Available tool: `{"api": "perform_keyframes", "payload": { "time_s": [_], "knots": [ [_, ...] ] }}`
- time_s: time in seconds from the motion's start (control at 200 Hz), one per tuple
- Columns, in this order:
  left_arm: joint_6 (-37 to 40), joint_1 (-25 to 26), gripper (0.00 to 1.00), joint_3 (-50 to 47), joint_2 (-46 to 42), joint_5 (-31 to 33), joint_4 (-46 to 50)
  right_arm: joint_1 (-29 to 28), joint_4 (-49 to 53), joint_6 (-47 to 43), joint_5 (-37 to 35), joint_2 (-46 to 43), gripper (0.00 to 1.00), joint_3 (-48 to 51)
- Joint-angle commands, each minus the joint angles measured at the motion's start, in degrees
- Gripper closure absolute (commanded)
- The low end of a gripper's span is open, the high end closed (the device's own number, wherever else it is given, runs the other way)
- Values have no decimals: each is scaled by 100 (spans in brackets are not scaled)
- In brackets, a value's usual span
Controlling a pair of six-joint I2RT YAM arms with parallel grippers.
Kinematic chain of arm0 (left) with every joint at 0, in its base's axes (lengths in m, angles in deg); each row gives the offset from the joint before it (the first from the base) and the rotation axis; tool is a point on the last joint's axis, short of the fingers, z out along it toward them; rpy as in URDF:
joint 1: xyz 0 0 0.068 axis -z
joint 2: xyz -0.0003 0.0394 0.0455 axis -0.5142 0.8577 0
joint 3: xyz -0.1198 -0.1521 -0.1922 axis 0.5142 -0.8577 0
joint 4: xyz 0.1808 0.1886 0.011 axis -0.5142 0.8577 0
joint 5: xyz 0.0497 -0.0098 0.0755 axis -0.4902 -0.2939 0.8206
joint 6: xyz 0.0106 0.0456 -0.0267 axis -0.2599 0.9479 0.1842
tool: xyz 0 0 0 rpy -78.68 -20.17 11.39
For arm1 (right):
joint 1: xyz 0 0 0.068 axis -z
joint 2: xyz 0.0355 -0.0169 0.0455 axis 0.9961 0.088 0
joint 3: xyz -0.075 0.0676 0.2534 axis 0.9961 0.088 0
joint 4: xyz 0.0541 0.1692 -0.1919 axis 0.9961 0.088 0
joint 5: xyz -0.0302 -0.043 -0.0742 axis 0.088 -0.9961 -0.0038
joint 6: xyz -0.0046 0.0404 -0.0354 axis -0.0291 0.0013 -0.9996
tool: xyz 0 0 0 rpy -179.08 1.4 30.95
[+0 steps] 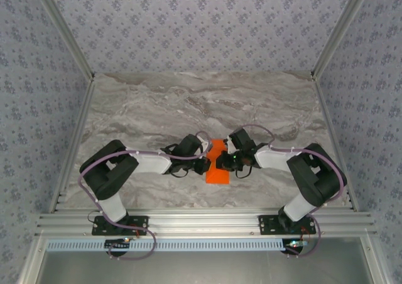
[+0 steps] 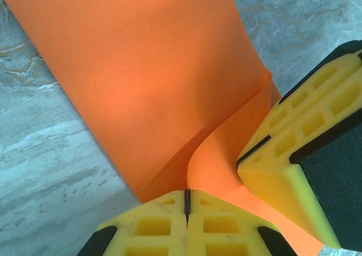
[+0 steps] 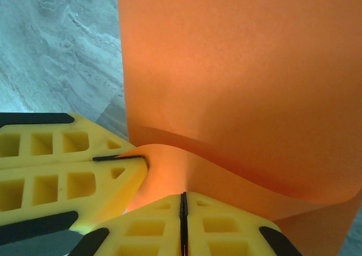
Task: Fold a paper plane with a square sheet of paper (fold left side to right side)
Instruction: Fold the triangle a second time at the center of the table.
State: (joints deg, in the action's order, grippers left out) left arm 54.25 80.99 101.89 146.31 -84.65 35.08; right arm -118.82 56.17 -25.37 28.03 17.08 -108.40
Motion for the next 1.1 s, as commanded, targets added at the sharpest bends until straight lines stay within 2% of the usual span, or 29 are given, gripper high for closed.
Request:
{"api": "perform_keyframes", "payload": {
  "time_s": [0.0, 0.34, 0.585, 0.715, 0.809, 0.949, 1.094],
  "knots": [
    [119, 58, 95, 78, 201, 106, 306, -29, 475, -184, -241, 129, 92, -147],
    [84, 76, 95, 154, 52, 37, 366, -32, 943, -219, -544, 243, 93, -103],
    [50, 42, 80, 162, -617, 248, 682, -31, 986, -221, -580, 394, 94, -101],
    [-58, -65, 65, 42, -1063, 307, 755, -32, 1015, -218, -624, 418, 94, -102],
    [-118, -117, 64, -134, -1428, 267, 756, -31, 1009, -225, -624, 425, 94, -105],
    [-360, -112, 69, -424, -1766, -361, 473, -32, 1033, -218, -620, 421, 94, -142],
    [-783, -104, 73, -659, -1734, -1082, -125, -48, 1048, -219, -624, 417, 94, -170]
  ]
}}
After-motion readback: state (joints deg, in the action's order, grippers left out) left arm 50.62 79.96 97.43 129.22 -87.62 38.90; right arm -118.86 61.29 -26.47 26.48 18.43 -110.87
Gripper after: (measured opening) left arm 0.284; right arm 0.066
